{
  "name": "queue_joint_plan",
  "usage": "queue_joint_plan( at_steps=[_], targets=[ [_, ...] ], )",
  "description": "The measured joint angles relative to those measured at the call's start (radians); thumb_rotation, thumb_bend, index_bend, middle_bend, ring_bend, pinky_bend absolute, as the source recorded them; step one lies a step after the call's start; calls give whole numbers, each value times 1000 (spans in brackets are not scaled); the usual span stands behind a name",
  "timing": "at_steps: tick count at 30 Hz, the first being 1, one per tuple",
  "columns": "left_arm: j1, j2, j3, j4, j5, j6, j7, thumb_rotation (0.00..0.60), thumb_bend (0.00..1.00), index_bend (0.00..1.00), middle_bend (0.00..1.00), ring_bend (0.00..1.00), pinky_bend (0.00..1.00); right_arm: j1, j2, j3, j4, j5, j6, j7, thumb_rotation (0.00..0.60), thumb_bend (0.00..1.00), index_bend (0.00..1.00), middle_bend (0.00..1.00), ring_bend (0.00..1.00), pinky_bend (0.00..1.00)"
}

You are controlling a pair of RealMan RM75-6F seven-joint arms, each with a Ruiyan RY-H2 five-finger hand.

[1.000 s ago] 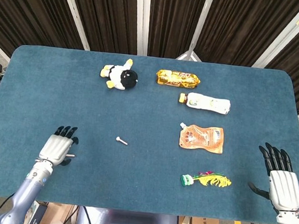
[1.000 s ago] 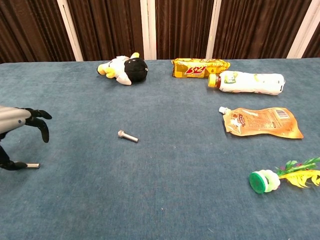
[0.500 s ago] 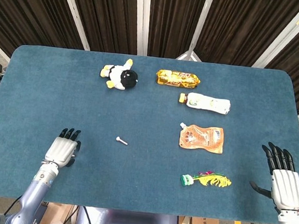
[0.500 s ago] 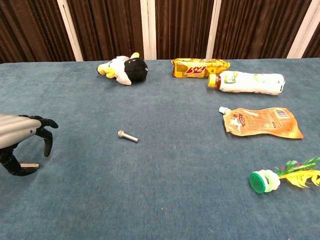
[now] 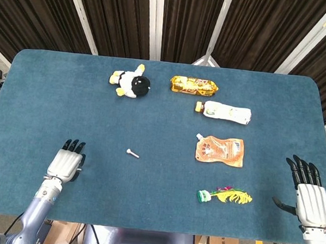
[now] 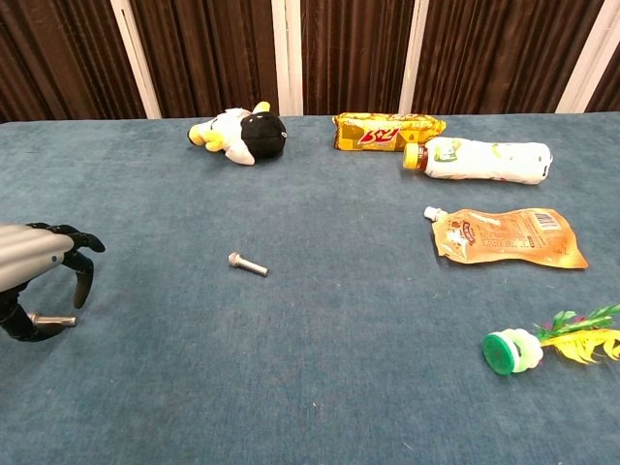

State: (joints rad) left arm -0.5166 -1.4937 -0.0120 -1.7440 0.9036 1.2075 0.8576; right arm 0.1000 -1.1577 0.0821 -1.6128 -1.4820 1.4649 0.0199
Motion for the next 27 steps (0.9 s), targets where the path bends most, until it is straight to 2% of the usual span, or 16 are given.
queue_joint_plan(
  at_steps=[27],
  targets=[
    [-15,-34,20,40,-4,-4,8,600,521,546,101,0,0,5,-3,3,2,13,-14,-3,600,115,106,68,62,0]
  ],
)
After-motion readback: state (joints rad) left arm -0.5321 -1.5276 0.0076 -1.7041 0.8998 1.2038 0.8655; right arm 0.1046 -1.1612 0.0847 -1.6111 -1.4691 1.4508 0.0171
